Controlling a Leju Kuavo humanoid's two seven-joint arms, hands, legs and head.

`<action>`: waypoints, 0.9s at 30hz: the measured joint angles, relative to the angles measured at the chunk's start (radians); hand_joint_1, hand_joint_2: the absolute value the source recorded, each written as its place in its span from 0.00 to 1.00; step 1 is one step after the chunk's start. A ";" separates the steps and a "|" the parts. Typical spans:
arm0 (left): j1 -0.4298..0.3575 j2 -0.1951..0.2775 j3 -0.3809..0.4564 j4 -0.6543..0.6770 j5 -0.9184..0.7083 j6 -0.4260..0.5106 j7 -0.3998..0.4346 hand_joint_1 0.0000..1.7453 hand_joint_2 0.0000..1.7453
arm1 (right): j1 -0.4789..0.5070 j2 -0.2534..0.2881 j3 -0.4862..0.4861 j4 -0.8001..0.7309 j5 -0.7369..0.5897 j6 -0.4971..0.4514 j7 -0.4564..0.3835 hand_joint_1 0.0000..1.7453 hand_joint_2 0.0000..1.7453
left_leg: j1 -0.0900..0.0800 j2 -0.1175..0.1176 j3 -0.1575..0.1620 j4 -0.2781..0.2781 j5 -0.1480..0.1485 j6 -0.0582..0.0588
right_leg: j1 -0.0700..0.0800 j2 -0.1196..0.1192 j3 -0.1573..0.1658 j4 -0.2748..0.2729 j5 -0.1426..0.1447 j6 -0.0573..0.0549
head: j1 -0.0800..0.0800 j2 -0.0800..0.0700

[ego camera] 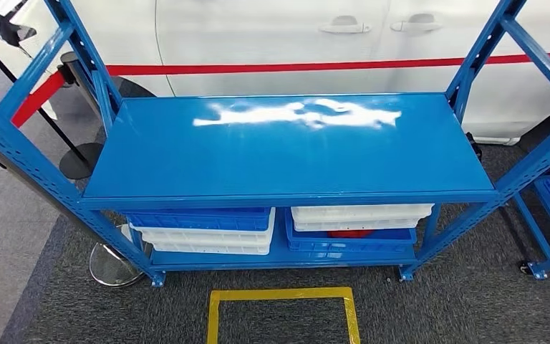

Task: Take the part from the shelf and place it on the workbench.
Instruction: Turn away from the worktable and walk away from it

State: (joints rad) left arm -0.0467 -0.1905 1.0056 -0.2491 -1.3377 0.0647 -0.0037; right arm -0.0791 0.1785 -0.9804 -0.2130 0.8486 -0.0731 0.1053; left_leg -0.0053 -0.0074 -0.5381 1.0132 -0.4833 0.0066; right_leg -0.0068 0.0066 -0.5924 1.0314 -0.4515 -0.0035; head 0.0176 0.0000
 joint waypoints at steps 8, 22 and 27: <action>-0.008 0.000 0.000 0.000 -0.007 -0.003 0.000 0.00 1.00 | 0.000 0.000 0.000 0.000 0.002 0.000 0.005 0.00 0.50 | -0.001 0.000 0.001 0.000 -0.001 0.005 | -0.001 0.001 0.004 -0.005 0.001 0.008 | 0.000 0.000; 0.011 0.018 -0.180 -0.024 0.218 -0.003 -0.010 0.00 1.00 | 0.037 -0.029 0.154 -0.024 -0.158 0.002 -0.009 0.00 1.00 | -0.003 0.000 0.006 0.000 -0.007 0.013 | -0.003 0.001 0.011 -0.010 -0.002 0.015 | 0.000 0.000; 0.030 0.033 -0.267 -0.036 0.344 -0.010 -0.009 0.00 1.00 | 0.056 -0.045 0.240 -0.039 -0.236 0.007 -0.021 0.00 1.00 | -0.003 0.000 0.006 0.000 -0.007 0.013 | -0.003 0.001 0.011 -0.009 -0.002 0.015 | 0.000 0.000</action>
State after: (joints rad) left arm -0.0166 -0.1573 0.7390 -0.2852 -0.9942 0.0549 -0.0129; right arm -0.0227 0.1340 -0.7409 -0.2522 0.6127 -0.0664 0.0844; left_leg -0.0082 -0.0075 -0.5317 1.0128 -0.4901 0.0200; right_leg -0.0093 0.0072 -0.5811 1.0220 -0.4538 0.0114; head 0.0176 0.0000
